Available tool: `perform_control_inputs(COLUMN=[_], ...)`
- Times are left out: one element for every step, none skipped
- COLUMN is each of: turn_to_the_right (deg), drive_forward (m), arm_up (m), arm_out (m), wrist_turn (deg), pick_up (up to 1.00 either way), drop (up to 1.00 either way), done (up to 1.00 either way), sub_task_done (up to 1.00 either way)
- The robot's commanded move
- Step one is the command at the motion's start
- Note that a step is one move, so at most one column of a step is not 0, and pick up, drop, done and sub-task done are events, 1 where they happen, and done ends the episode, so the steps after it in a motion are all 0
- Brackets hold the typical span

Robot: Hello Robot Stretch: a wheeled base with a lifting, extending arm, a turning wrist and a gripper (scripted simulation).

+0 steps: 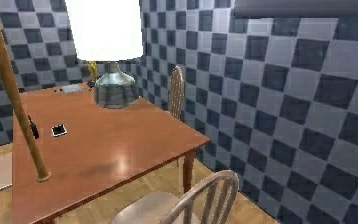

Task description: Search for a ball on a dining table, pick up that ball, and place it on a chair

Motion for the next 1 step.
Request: perform_control_inputs(turn_to_the_right=[45.0], drive_forward=[0.0], arm_up=[0.0], arm_out=[0.0], wrist_turn=[0.0], pick_up=[0.0], drop=[0.0], done=[0.0], sub_task_done=[0.0])
